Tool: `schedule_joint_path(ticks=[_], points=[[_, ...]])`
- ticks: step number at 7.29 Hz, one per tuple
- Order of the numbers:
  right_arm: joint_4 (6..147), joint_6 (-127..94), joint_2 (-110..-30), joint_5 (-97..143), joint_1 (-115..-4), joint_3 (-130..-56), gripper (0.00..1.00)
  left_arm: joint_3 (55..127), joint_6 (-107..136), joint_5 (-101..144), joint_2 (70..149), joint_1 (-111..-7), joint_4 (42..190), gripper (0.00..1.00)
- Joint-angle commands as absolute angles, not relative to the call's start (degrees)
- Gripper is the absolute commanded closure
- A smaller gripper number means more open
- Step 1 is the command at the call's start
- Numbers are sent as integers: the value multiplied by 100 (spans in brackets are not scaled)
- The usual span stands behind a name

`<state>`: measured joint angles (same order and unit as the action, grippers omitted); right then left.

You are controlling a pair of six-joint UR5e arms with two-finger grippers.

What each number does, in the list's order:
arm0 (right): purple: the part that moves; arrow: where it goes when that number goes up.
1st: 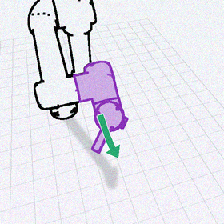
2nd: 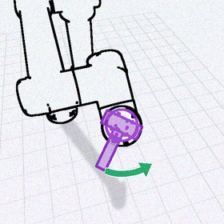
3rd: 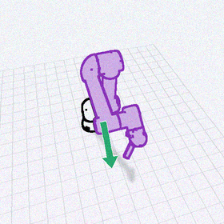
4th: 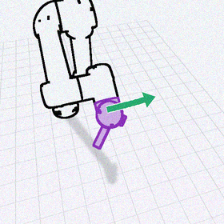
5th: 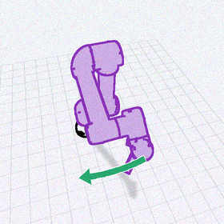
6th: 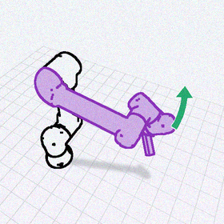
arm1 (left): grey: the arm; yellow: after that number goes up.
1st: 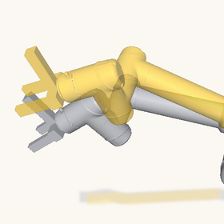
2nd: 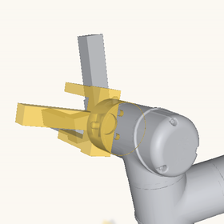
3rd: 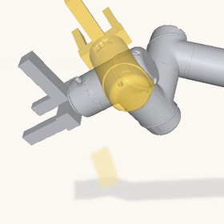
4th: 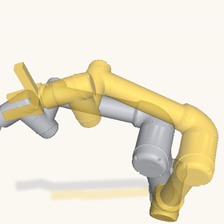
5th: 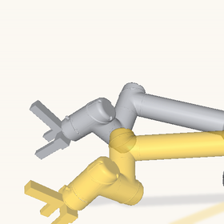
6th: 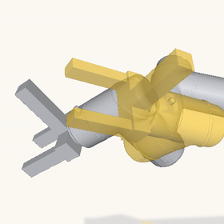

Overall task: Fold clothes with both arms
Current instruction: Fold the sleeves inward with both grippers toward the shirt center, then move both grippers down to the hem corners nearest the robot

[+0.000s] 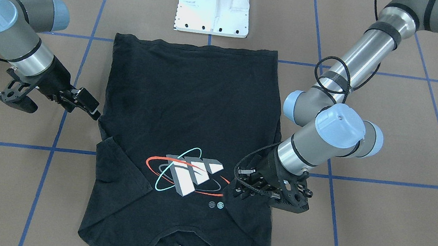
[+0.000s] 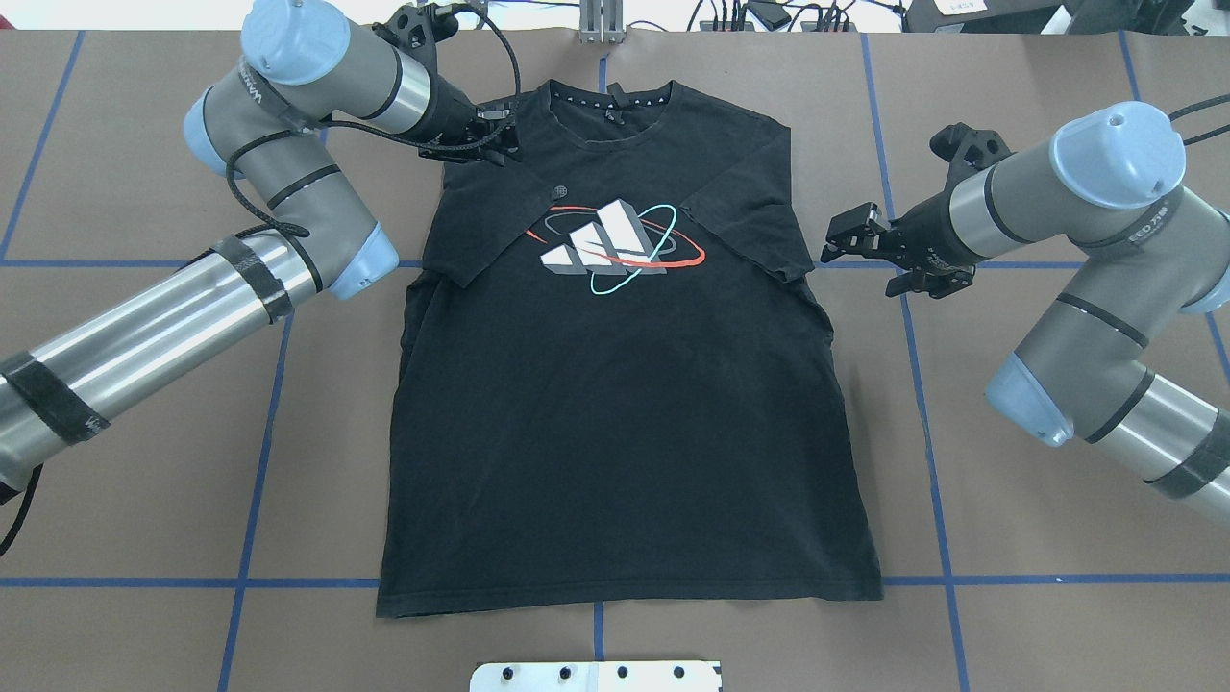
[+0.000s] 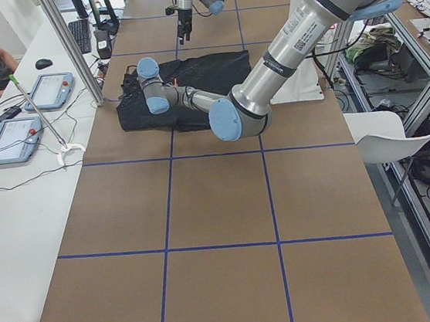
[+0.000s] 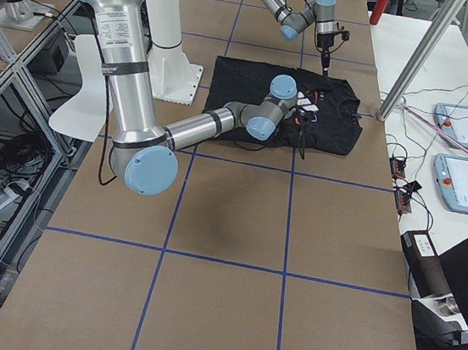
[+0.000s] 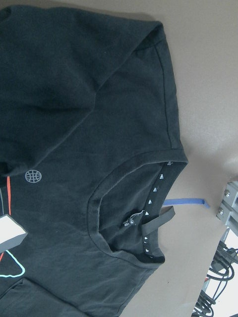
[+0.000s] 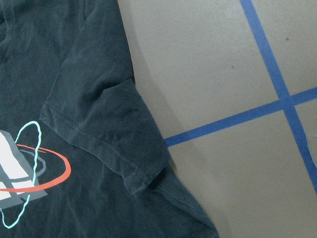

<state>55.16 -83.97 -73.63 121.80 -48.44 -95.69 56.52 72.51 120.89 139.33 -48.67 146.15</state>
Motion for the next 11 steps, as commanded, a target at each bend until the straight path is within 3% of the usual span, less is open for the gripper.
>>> schedule_joint_path(ticks=[1, 5, 6, 8, 10, 11], points=[[5537, -8621, -7391, 12006, -4712, -9720, 0, 6184, 7277, 12146, 13774, -4878, 14590, 10], [5598, -10654, -7874, 11699, -3992, -10256, 0, 9064, 7443, 12138, 11581, -4816, 14581, 5], [6121, -11000, -8084, 11402, -3581, -10744, 1, 9549, 7592, 12138, 11192, -4790, 14590, 5], [7127, -11649, -8864, 10244, -2405, -11957, 2, 9721, 7611, 12094, 10917, -4781, 14590, 5], [7128, -12878, -9105, 9532, -1525, -12217, 6, 9729, 7611, 12050, 10899, -4772, 14590, 5], [7111, -13128, -9349, 9162, -1146, -12217, 14, 9738, 7611, 12041, 10898, -4772, 14590, 5]])
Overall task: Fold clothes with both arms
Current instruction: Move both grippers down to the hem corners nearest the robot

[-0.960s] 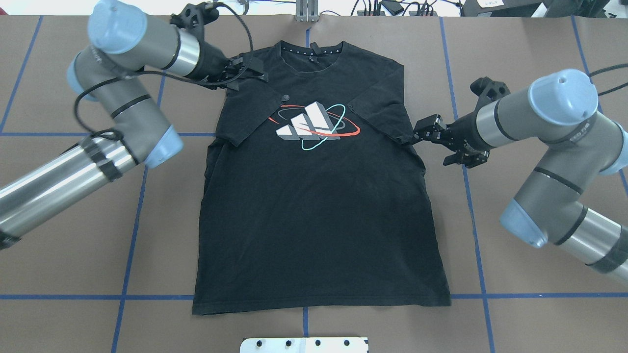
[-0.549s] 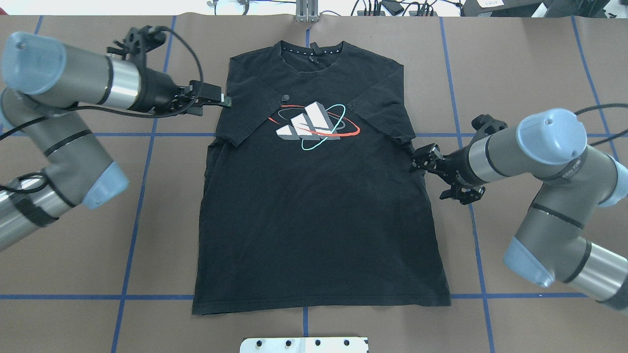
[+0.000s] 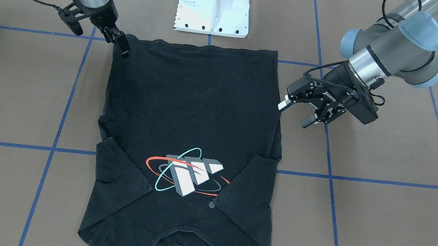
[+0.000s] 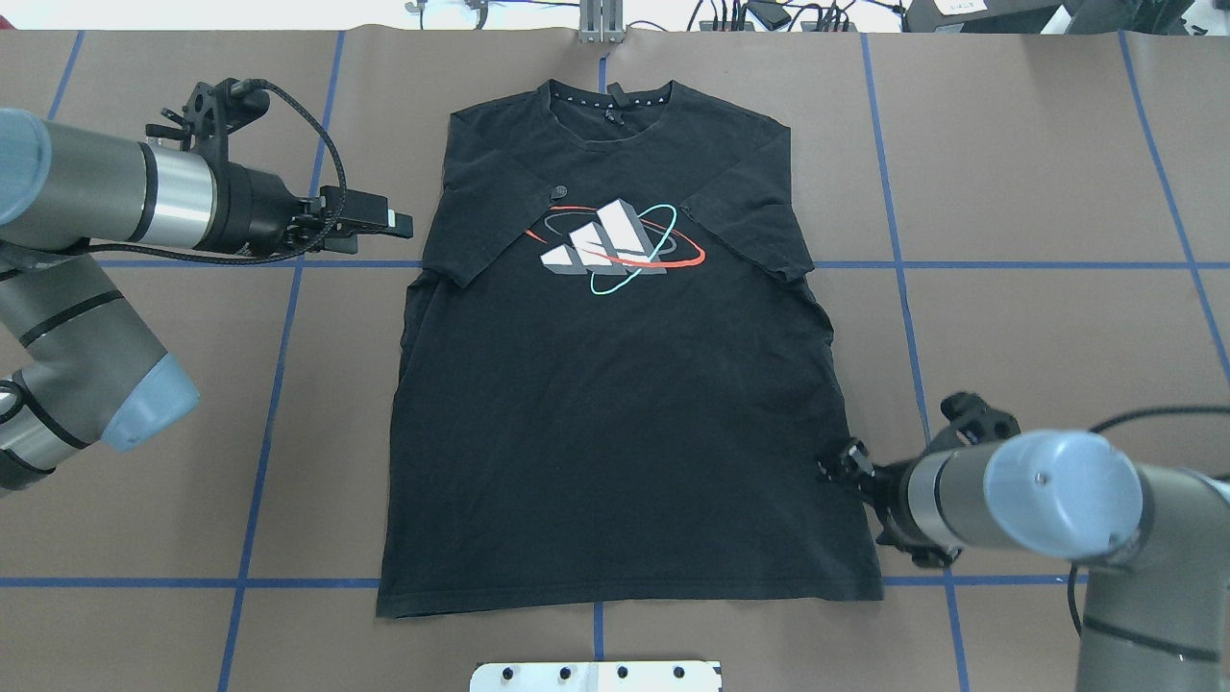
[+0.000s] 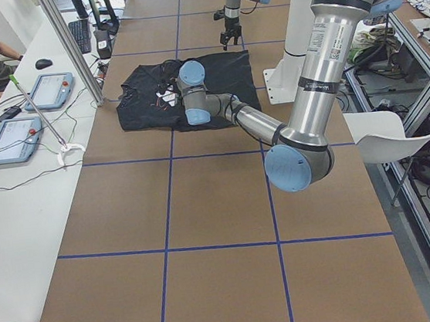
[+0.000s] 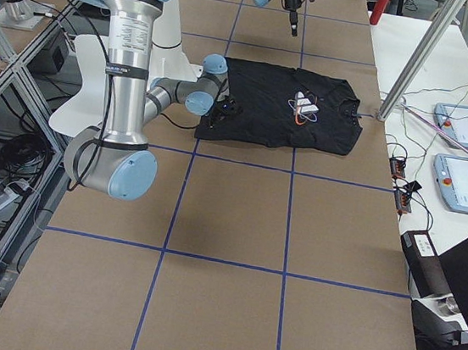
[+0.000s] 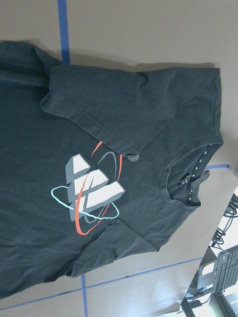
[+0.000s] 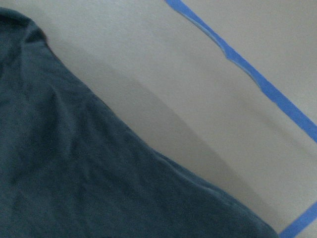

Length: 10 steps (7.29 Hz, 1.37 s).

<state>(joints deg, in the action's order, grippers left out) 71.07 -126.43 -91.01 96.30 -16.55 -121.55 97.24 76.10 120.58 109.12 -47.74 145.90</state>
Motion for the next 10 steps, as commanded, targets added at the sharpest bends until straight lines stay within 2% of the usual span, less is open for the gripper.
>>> schedule_joint_path(ticks=[1, 5, 7, 8, 9, 10], points=[[7102, -13357, -9360, 9115, -1030, -12225, 18, 9808, 7611, 11998, 10890, -4772, 14590, 5], [7102, -13430, -9641, 9123, -686, -12234, 29, 9870, 7611, 11997, 10846, -4781, 14590, 5], [7102, -13526, -9633, 9062, -519, -12243, 33, 10115, 7603, 11997, 10575, -4781, 14590, 5], [7102, -13526, -9624, 9027, -501, -12243, 41, 10125, 7603, 11997, 10547, -4781, 14590, 5], [7110, -13526, -9624, 9018, -501, -12226, 56, 10160, 7603, 11997, 10477, -4781, 14590, 5], [7102, -13526, -9624, 9009, -510, -12226, 84, 10178, 7603, 11997, 10459, -4781, 14590, 5]])
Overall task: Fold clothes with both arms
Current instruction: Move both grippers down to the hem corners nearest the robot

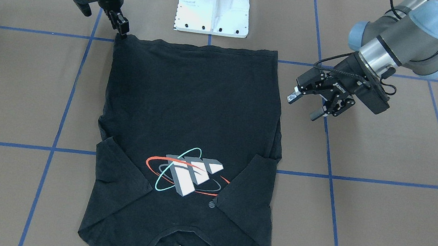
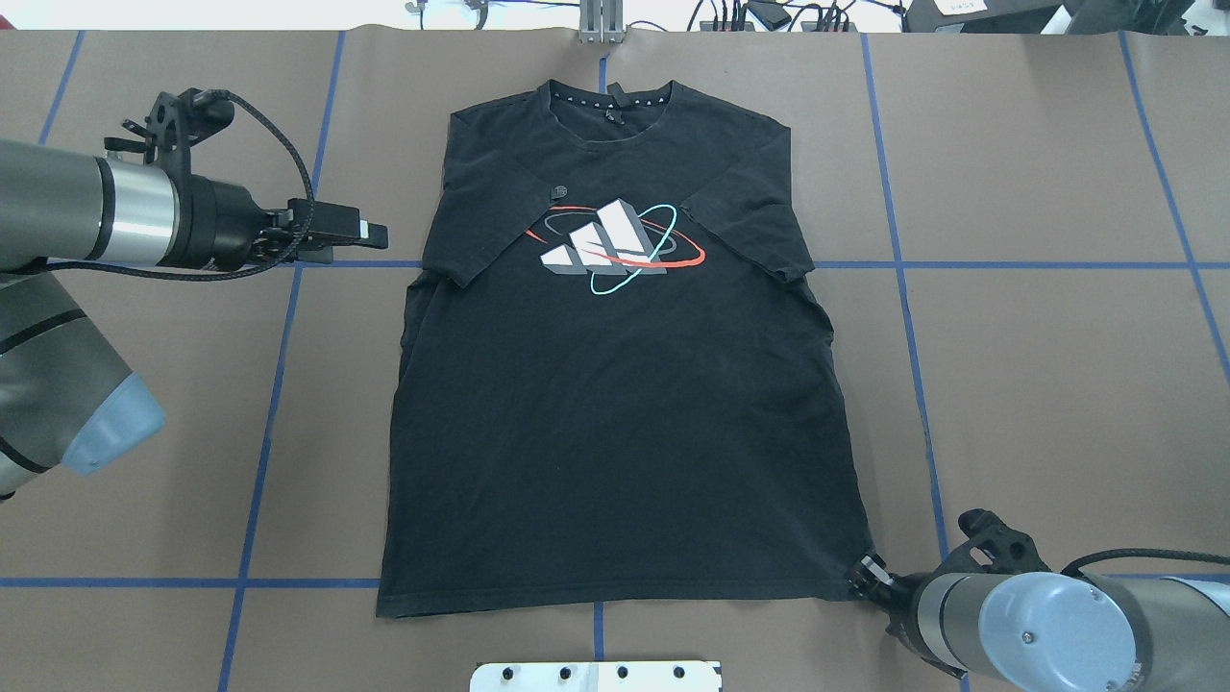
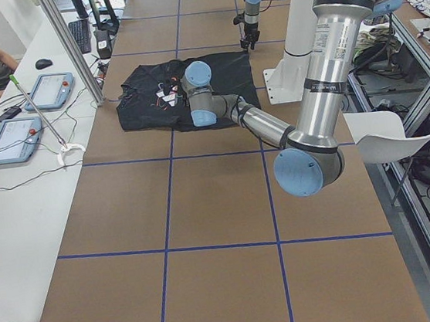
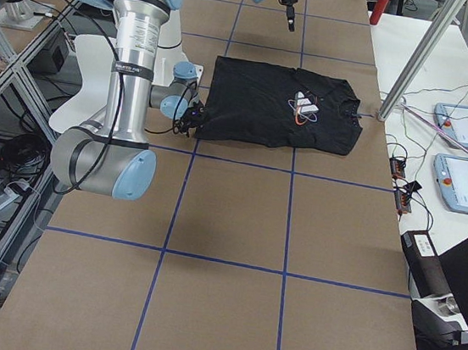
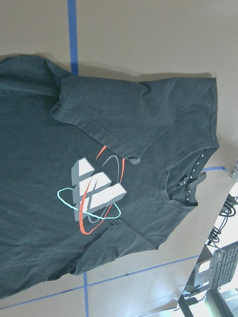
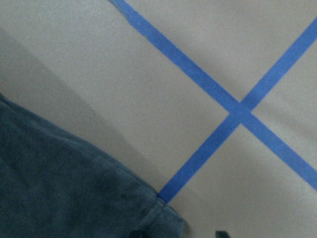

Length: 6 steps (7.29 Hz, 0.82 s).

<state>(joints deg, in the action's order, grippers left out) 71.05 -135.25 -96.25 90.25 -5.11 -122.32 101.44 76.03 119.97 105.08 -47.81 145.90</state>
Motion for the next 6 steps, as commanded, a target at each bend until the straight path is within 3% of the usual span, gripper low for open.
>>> schedule_joint_path(ticks=[1, 5, 6], points=[[7102, -13518, -9633, 8974, -492, -12226, 100, 10178, 7594, 11997, 10424, -4781, 14590, 5], [7110, -13509, -9659, 8938, -510, -12524, 100, 10300, 8906, 11735, 10407, -4563, 14362, 5], [7110, -13509, -9755, 8956, -518, -12620, 100, 10658, 9452, 11707, 9989, -4274, 14309, 5]])
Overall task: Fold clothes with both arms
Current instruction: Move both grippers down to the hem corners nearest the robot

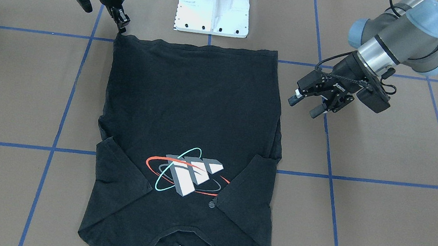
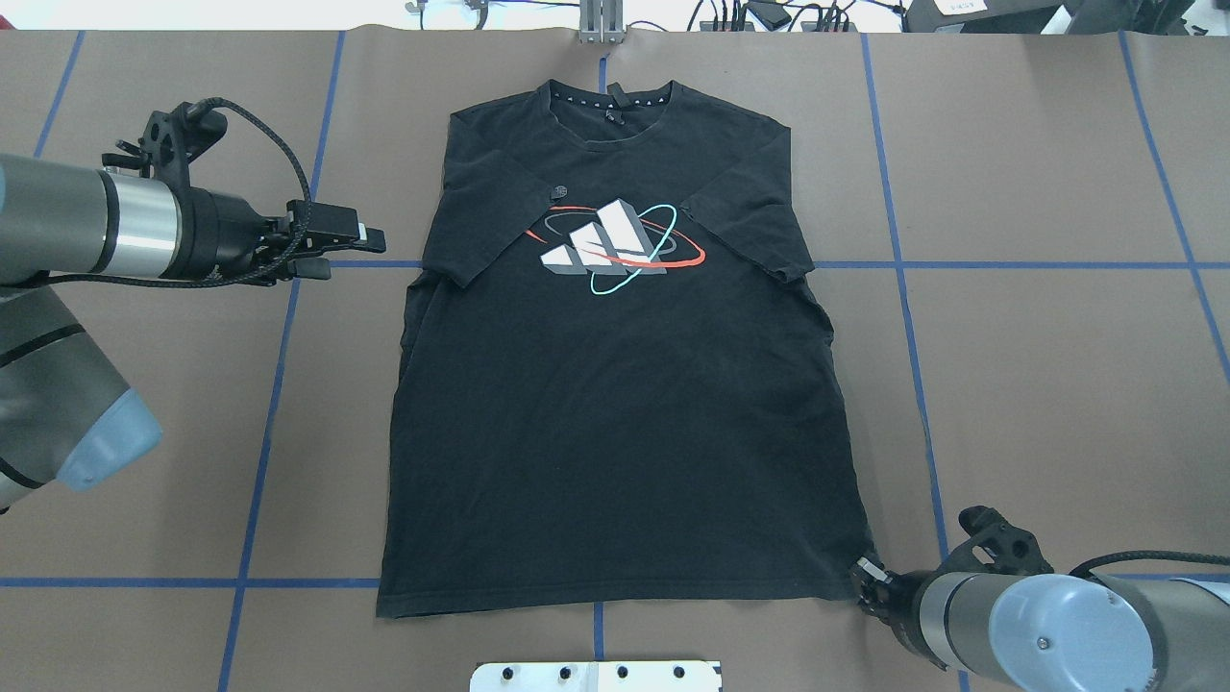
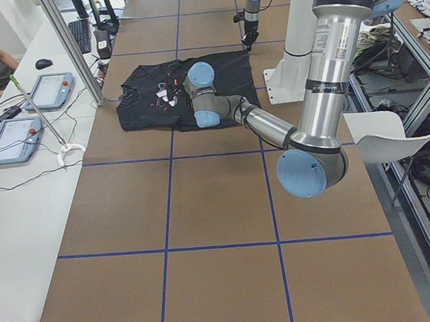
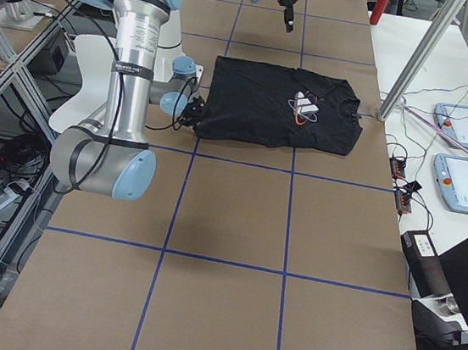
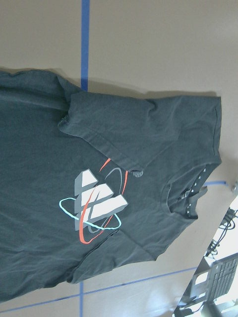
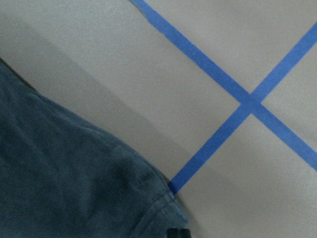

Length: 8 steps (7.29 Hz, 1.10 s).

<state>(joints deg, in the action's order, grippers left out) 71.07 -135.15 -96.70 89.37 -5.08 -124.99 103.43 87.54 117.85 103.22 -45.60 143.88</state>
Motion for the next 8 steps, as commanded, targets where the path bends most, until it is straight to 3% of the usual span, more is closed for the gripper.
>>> schedule_joint_path(ticks=[1, 3, 5, 8], points=[[7110, -13483, -9973, 8982, -519, -12830, 100, 11157, 9909, 11359, 9497, -3828, 14082, 5], [7110, -13465, -10028, 8991, -510, -12894, 100, 12116, 10720, 9938, 8958, -2327, 12787, 7], [7119, -13465, -10028, 8991, -510, -12894, 100, 12295, 11440, 9077, 8895, -1079, 11929, 13], [7119, -13465, -10028, 8991, -501, -12876, 100, 12182, 11795, 8668, 8666, -344, 11909, 19]])
